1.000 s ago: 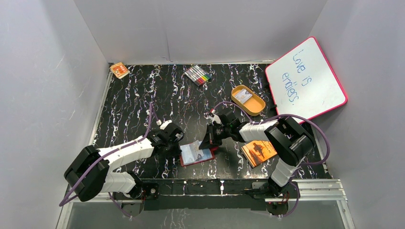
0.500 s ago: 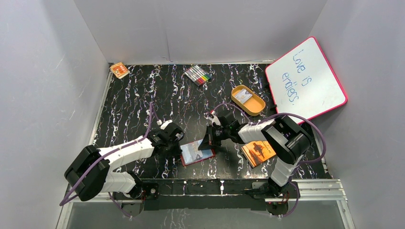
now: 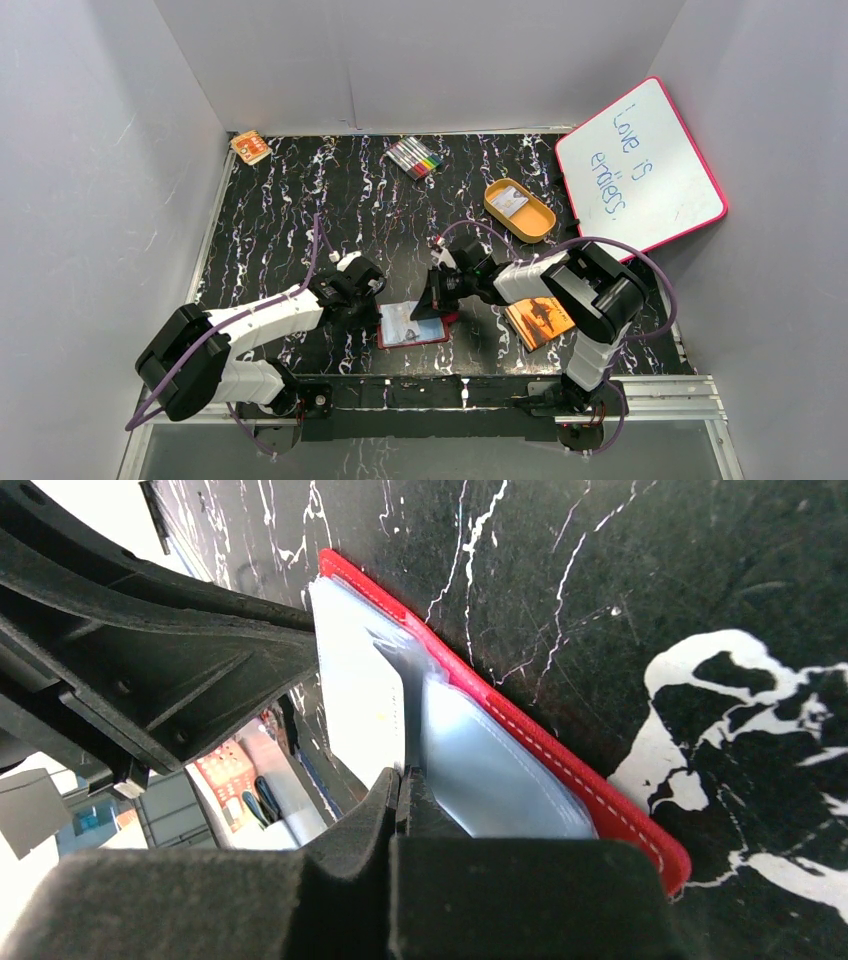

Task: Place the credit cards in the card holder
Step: Insert the credit card into the card holder.

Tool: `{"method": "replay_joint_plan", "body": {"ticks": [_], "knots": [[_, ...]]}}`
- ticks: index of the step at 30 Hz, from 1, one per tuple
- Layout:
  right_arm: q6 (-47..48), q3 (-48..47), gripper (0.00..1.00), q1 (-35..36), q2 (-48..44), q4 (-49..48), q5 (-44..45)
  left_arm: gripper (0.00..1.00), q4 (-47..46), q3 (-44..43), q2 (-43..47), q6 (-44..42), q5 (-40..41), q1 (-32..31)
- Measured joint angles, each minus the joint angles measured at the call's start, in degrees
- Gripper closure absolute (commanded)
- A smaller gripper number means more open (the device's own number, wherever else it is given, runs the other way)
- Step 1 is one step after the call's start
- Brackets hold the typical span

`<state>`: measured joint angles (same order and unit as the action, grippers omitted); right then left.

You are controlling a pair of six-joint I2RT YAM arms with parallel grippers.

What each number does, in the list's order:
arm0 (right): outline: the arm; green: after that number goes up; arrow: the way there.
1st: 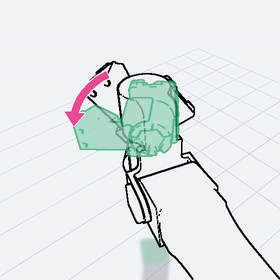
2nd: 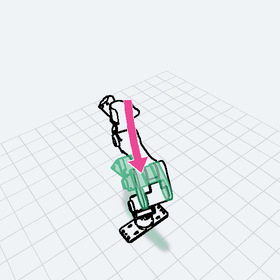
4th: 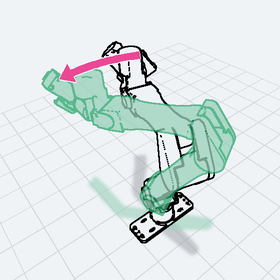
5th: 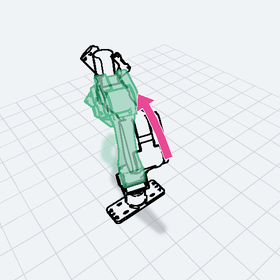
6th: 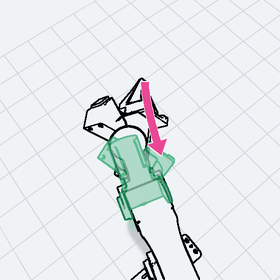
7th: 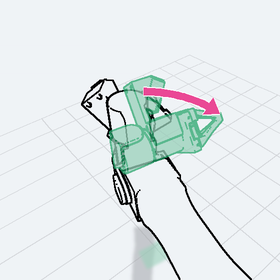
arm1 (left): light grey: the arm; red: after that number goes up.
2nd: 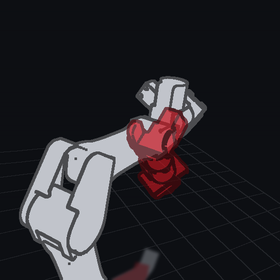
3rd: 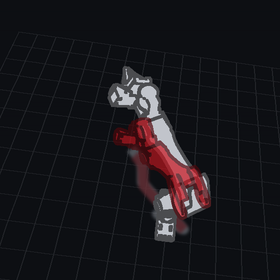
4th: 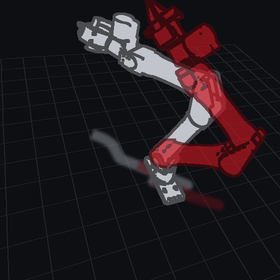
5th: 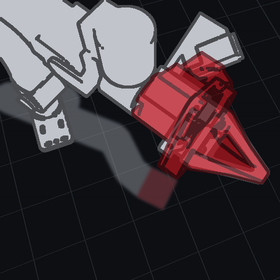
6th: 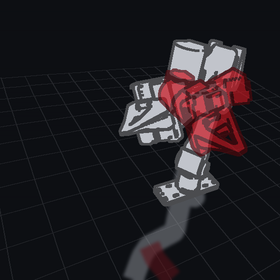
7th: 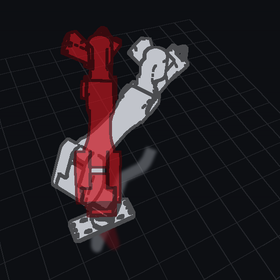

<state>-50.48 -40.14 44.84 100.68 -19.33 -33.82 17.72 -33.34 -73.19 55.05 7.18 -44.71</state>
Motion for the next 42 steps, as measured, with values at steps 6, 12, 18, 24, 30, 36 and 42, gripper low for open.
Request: {"method": "replay_joint_plan", "body": {"ticks": [6, 12, 18, 24, 30, 36, 42], "knots": [[-1.57, 0.0, 1.0, 1.07, 0.52, -0.59, 1.09, 0.84, 0.02, 0.0, 0.0, 0.0, -0.09, 0.04], [-5.03, 1.84, 1.0, 1.7, -0.24, -2.56, 3.76, 0.85, -0.52, 0.35, 0.2, 0.07, -0.24, 0.15], [-8.81, 3.72, 1.0, 2.47, -1.22, -4.55, 6.43, 0.86, -1.46, 1.03, 0.72, 0.42, -0.39, 0.15], [-11.61, 4.61, 1.0, 3.54, -2.43, -4.87, 9.35, 0.89, -2.12, 1.64, 1.25, 0.9, -0.42, 0.15], [-13.64, 5.14, 1.0, 4.42, -3.45, -4.83, 11.61, 0.91, -2.54, 1.92, 1.4, 1.16, -0.68, 0.24], [-15.06, 5.11, 1.0, 5.84, -3.52, -4.83, 13.84, 0.93, -2.67, 2.01, 1.4, 1.18, -0.87, 0.31], [-15.63, 5.03, 1.0, 6.93, -3.52, -4.87, 15.28, 0.94, -2.8, 2.27, 1.7, 1.27, -0.94, 0.35]]}}
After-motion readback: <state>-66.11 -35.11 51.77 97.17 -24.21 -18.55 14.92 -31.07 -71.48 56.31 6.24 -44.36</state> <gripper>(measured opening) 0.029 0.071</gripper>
